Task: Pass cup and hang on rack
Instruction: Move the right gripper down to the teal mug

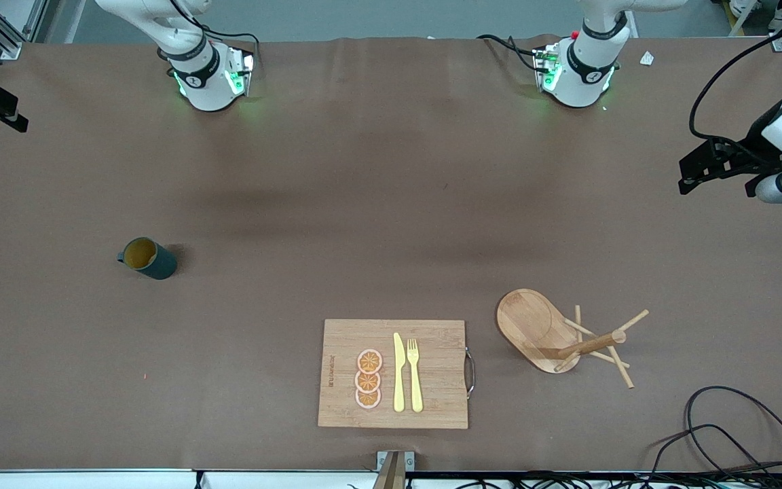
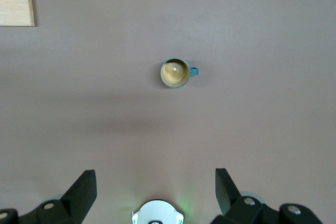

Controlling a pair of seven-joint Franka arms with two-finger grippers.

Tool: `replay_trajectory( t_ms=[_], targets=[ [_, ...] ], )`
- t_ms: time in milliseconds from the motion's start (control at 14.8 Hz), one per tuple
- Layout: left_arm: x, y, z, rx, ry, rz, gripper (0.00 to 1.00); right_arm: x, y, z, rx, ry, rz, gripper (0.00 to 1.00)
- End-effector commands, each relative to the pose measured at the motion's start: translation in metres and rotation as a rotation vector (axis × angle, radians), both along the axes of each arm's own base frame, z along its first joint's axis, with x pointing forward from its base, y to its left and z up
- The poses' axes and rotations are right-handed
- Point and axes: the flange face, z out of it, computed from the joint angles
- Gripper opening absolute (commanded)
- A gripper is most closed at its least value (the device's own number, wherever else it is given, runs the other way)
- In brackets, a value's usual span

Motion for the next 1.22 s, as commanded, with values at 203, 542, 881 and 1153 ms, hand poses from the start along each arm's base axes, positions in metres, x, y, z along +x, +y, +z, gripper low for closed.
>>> replay_trajectory(
  t_ms=[203,542,881,1153],
  targets=[
    [-0.003,-0.001,0.003,-0.011,-0.011,-0.004,1.00,-0.003,0.004,0.001,0.019,-0.012,0.011,1.00],
    [-0.003,0.001,0.003,-0.012,-0.011,-0.006,1.00,-0.002,0.002,0.002,0.052,-0.023,0.015,1.00],
    [-0.002,0.005,0.002,-0.015,-0.009,-0.005,1.00,-0.003,0.001,0.004,0.032,-0.023,0.015,1.00],
    [0.001,0.003,-0.002,-0.016,-0.001,-0.002,1.00,0.017,-0.004,-0.026,0.030,0.040,-0.006,1.00]
  ],
)
